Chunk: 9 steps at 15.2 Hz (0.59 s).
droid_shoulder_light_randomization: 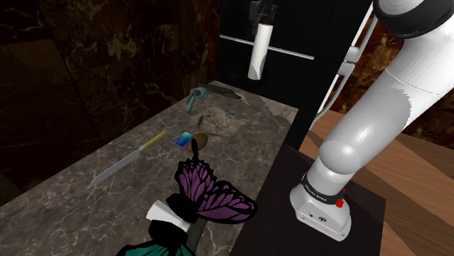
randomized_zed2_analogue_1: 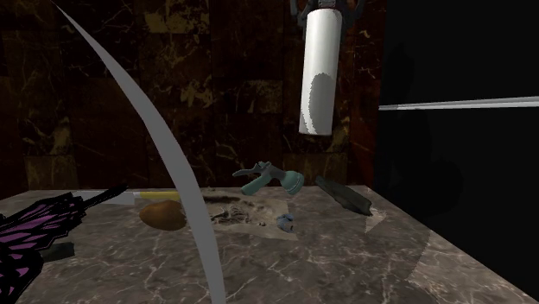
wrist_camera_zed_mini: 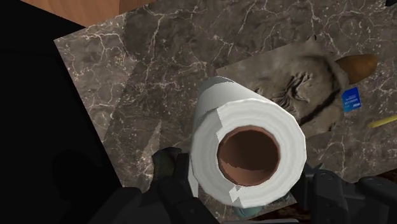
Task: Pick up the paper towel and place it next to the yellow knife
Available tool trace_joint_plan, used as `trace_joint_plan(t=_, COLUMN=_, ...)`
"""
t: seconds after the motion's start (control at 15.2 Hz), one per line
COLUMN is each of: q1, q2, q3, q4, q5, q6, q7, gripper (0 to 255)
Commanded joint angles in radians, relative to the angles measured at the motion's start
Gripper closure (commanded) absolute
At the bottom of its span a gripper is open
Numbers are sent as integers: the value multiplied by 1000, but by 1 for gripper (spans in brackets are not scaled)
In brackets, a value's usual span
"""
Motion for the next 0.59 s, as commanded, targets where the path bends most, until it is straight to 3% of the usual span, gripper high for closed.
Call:
trace_joint_plan(t=0.0, q1=0, q2=14, q3=-1, q4=43, q5=3, q6=-31, q7=-1, gripper=255)
trace_joint_plan(t=0.53, q1=-4, q2=74, q3=-8, q4=228, q5=16, q6=-157, q7=-7, gripper=255)
